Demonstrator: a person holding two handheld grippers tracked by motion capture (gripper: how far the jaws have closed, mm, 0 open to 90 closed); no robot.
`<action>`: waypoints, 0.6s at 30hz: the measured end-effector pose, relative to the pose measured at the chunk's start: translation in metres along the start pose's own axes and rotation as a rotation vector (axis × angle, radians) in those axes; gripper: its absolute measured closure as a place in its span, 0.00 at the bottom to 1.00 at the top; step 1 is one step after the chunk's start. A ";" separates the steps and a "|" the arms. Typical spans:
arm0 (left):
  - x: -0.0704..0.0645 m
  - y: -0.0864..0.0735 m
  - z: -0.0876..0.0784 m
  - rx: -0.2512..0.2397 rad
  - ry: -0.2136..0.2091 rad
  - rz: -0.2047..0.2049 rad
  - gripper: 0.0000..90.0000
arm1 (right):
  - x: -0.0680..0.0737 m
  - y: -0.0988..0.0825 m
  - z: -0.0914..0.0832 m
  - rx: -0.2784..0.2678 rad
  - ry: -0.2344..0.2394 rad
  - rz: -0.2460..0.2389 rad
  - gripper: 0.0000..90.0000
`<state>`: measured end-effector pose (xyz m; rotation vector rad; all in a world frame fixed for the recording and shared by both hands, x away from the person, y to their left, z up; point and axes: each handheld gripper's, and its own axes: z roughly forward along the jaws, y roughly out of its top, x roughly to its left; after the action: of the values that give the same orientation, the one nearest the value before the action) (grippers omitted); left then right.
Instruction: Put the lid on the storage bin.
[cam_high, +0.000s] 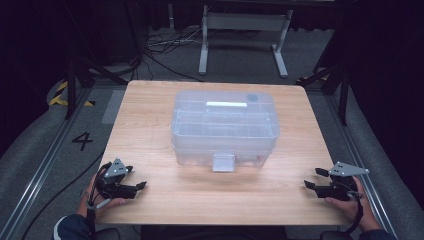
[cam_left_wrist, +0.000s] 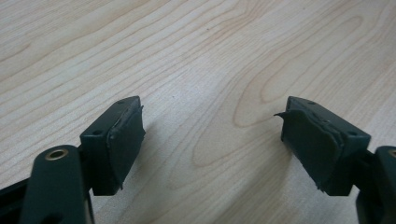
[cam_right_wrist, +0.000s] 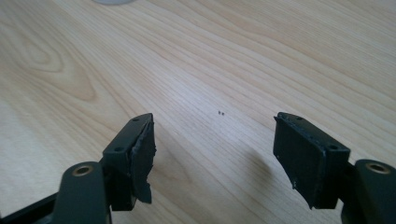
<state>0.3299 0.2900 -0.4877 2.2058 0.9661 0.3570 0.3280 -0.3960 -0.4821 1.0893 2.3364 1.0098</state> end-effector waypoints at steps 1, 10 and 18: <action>0.000 0.001 0.001 0.001 0.000 0.002 0.22 | 0.000 -0.001 0.001 0.000 -0.003 0.006 0.33; -0.001 0.001 0.001 -0.001 0.003 -0.006 0.21 | -0.003 -0.006 0.006 -0.006 0.012 0.045 0.30; -0.001 0.001 0.001 0.000 0.011 -0.010 0.21 | -0.003 -0.005 0.006 -0.006 0.008 0.048 0.30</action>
<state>0.3303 0.2883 -0.4881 2.2004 0.9828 0.3644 0.3306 -0.3979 -0.4901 1.1465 2.3217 1.0395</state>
